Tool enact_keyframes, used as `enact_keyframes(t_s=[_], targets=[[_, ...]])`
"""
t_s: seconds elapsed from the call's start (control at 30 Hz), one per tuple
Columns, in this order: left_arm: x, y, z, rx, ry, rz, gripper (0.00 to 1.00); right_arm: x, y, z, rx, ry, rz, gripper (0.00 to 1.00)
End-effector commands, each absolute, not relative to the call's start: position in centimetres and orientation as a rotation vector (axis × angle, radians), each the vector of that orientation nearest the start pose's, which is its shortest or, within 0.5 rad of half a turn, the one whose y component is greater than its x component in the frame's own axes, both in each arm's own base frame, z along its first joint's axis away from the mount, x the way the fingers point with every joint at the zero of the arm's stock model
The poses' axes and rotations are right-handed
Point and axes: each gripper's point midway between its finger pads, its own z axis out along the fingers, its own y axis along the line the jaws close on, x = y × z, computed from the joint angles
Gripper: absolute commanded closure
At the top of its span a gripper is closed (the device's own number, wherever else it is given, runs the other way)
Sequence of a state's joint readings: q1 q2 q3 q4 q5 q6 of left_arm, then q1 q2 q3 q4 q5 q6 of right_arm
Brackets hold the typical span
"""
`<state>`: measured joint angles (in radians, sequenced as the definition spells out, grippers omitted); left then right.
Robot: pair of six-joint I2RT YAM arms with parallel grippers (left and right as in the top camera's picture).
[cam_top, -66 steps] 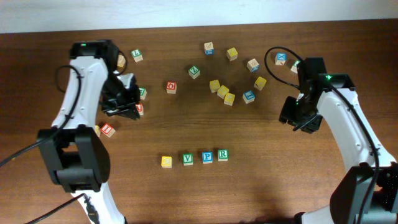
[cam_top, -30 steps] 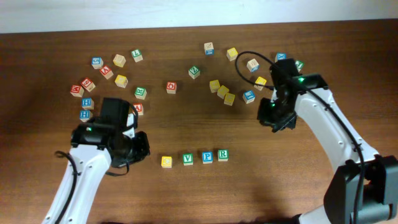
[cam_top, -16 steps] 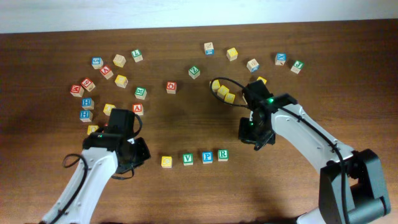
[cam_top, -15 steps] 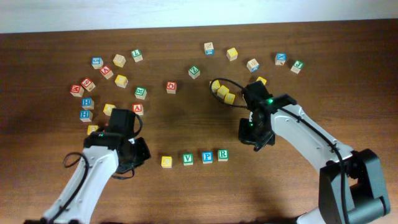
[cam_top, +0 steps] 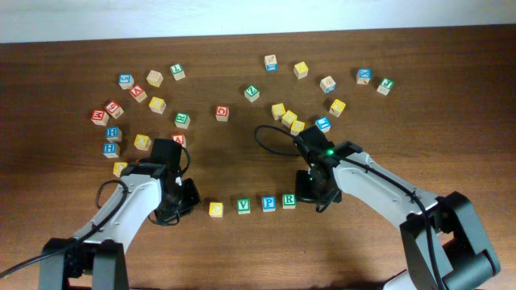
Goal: Spell out CVPR
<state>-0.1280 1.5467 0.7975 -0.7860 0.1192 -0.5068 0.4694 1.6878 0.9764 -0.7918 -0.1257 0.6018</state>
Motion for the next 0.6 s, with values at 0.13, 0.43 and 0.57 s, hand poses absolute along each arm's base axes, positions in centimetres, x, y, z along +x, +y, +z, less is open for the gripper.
enact_keyframes(t_s=[0.13,0.43,0.57], targets=[[24.0,-6.2,0.8,-0.485,3.089,-0.225,1.00,24.4,15.8,1.3,0.168,3.144,0.222,0.96],[23.4,-6.5,-0.3,-0.489,3.144,-0.240,1.00,23.9,17.1,1.1,0.089,3.132,0.227,0.96],[23.3,-6.9,-0.2,-0.467,3.150,-0.274,1.00,23.9,17.1,1.1,0.089,3.131,0.233,0.96]])
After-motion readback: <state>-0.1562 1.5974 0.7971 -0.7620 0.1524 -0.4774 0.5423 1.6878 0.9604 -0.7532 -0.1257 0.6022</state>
